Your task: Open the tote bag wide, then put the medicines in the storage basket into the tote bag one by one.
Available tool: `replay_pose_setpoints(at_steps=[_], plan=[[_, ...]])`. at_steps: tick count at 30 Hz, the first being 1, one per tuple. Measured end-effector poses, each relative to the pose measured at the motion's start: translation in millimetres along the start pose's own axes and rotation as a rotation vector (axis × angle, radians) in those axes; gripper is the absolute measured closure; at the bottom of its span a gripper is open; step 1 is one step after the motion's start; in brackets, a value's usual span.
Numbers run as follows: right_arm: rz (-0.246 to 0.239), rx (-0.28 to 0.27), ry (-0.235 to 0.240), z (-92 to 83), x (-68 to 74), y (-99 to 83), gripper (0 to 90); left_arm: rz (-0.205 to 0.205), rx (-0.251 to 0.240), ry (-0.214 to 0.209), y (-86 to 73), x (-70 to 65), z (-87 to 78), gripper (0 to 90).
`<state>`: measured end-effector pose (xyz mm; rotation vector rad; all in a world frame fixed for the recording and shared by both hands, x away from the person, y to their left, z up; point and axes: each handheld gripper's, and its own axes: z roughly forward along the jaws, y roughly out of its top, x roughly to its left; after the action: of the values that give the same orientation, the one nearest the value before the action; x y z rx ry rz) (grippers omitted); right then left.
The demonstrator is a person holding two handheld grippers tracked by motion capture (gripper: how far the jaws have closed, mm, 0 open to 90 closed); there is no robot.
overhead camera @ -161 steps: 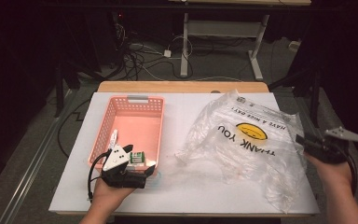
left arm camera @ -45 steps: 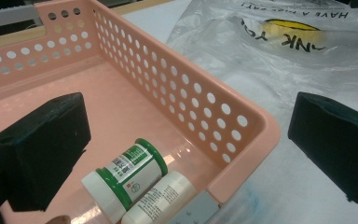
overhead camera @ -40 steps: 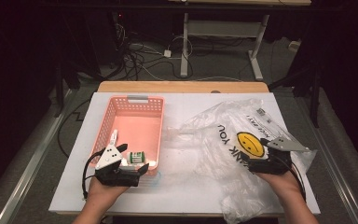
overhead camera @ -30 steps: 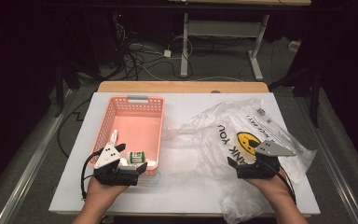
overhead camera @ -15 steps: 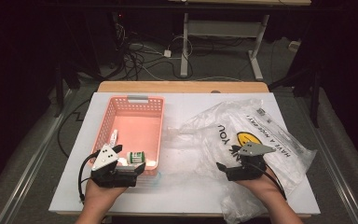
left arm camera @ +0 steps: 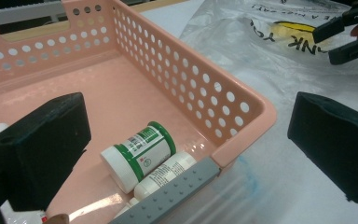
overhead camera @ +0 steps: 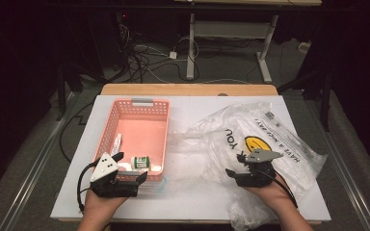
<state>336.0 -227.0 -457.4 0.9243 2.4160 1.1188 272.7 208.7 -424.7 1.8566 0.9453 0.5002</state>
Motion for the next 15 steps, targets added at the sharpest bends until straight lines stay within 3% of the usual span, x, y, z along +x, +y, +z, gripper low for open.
replay_pose_setpoints(at_steps=[5, 9, 11, 15], plan=[[-0.047, 0.028, 0.034, 9.2, 12.0, 4.6, 35.1, -0.004, 0.003, 0.0, -1.5, 1.7, 0.7, 0.0], [-0.088, 0.057, 0.027, 21.0, 21.1, 9.1, 33.8, -0.006, 0.001, -0.003, -0.2, 2.5, 2.8, 0.0], [-0.081, 0.072, 0.039, 28.7, 21.5, 9.4, 33.9, -0.002, 0.006, -0.007, -0.5, 1.5, 3.3, 0.0], [-0.091, 0.109, 0.016, 37.0, 23.5, 8.4, 37.1, 0.001, 0.003, -0.007, -0.3, -0.2, 2.1, 0.0]])
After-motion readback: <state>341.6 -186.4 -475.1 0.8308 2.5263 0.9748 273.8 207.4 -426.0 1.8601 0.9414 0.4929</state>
